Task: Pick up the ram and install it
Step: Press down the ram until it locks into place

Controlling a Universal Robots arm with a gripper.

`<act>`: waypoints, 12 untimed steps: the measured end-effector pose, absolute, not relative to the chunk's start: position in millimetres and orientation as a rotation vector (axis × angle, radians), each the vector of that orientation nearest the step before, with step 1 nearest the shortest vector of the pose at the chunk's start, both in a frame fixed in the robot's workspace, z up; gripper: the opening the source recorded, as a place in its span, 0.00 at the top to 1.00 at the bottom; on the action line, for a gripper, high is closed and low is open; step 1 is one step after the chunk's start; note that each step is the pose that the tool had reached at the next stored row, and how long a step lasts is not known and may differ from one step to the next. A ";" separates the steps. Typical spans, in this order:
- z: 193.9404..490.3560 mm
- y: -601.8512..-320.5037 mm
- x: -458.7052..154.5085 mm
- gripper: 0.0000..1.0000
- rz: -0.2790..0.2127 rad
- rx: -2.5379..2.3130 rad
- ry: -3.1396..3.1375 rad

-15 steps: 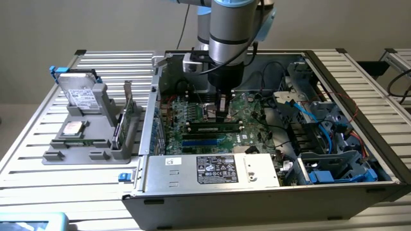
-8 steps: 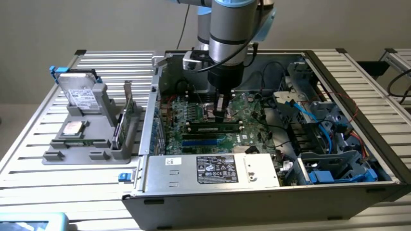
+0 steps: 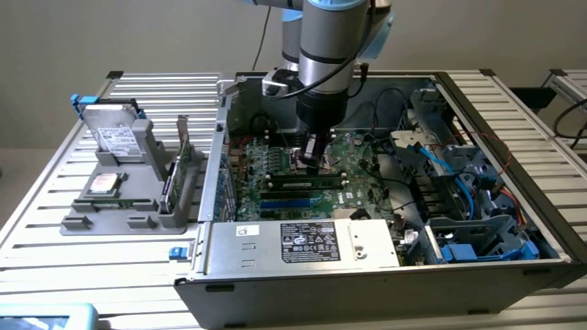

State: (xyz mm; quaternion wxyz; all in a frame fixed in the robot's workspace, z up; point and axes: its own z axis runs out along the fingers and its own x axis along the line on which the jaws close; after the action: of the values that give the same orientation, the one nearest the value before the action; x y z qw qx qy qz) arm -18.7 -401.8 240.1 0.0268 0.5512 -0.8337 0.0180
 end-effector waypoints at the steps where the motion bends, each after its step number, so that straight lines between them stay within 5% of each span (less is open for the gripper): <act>1: 240.1 -401.8 -18.7 0.89 0.055 1.685 -2.587; 12: 240.1 -401.8 -18.7 0.89 0.049 1.486 -2.703</act>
State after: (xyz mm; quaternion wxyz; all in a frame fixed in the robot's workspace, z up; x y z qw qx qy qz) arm -18.7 -401.8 240.1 0.0282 0.4814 -0.8759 0.0158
